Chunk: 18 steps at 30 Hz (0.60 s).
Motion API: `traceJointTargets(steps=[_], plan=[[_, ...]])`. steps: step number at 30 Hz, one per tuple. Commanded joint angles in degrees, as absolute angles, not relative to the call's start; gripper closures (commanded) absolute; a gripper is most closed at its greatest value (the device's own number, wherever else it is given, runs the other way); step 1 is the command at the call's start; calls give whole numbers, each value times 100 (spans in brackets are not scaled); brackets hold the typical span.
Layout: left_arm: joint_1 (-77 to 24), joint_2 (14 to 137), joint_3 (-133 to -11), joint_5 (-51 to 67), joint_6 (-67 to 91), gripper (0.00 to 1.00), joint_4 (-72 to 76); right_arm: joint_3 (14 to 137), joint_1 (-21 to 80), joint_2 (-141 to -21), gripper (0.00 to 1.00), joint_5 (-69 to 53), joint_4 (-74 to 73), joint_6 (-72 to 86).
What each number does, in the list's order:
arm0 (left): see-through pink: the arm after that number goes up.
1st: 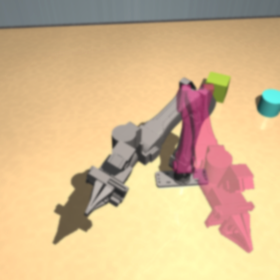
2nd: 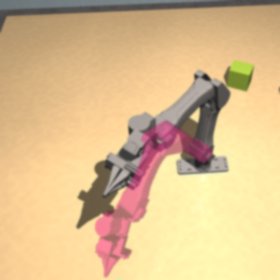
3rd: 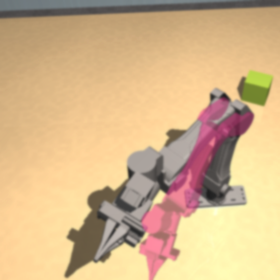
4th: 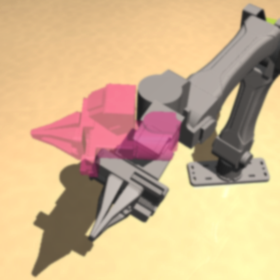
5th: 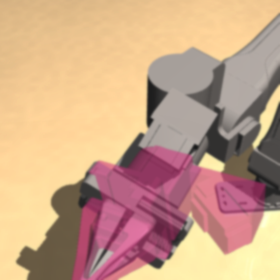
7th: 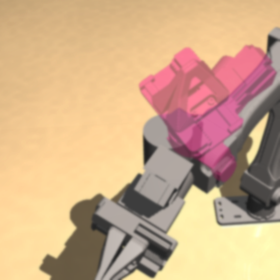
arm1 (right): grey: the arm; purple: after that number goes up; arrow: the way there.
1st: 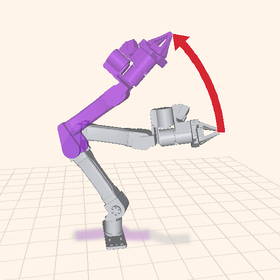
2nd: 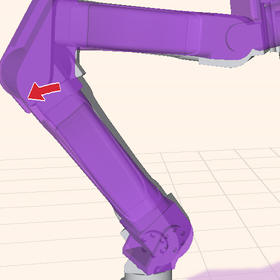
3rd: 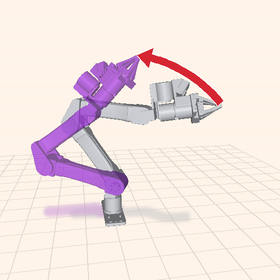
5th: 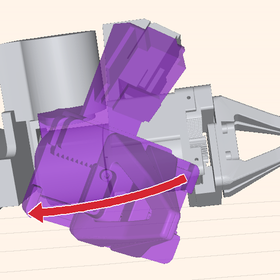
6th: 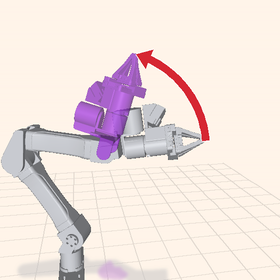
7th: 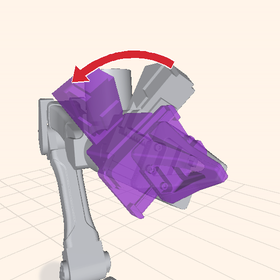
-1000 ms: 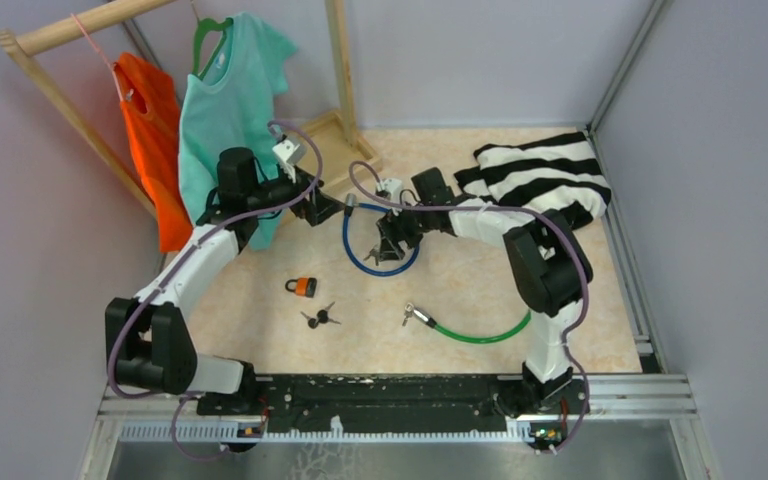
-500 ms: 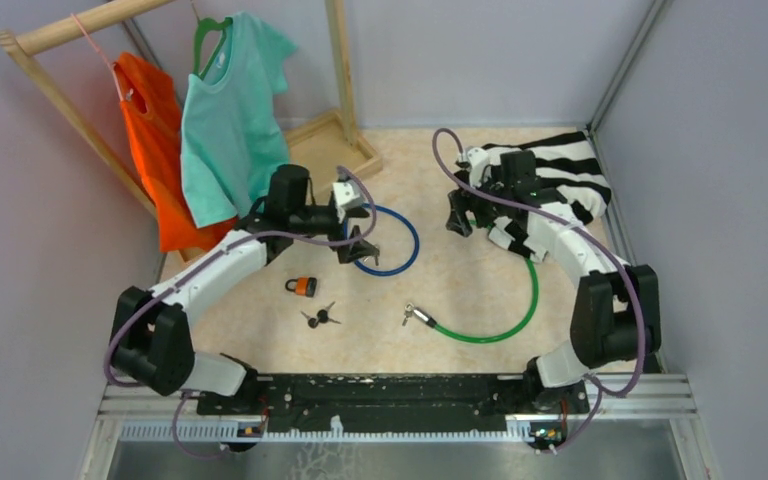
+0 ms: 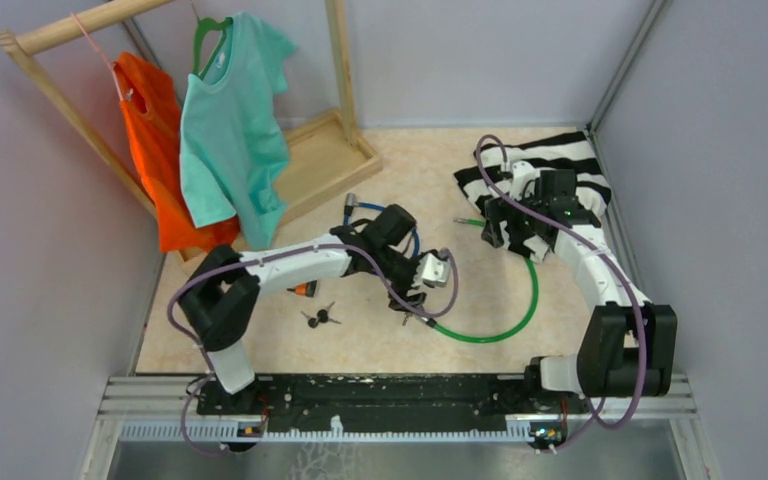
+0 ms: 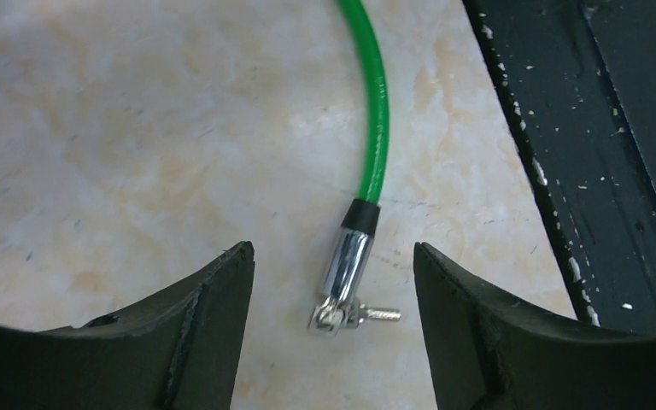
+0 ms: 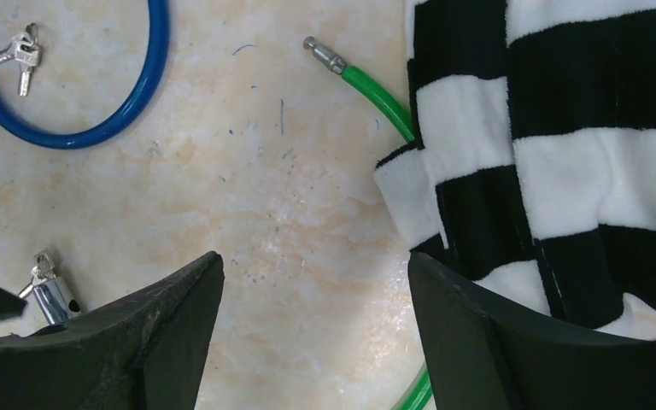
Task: Lock with the key
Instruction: Adjust the lock at the center of the board.
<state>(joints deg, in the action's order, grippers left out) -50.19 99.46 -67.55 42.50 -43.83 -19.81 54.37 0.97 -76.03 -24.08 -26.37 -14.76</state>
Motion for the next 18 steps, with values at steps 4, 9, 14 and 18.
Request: traceJointTargets(steps=[4,9,14,18], plan=[[-6019,11168,-7910,3776,-5159,34,-3000,5393,-97,-7251,21,-2487,-2447,-1371],[-6423,11827,-8535,3436,-5253,46,-3309,5288,-112,-7148,21,-2532,-2417,-1401],[-6560,11974,-8586,3338,-5394,56,-3445,5261,-136,-7153,21,-2604,-2413,-1413],[-6589,12056,-8551,3124,-5524,66,-3681,5268,-145,-7213,21,-2643,-2421,-1424]])
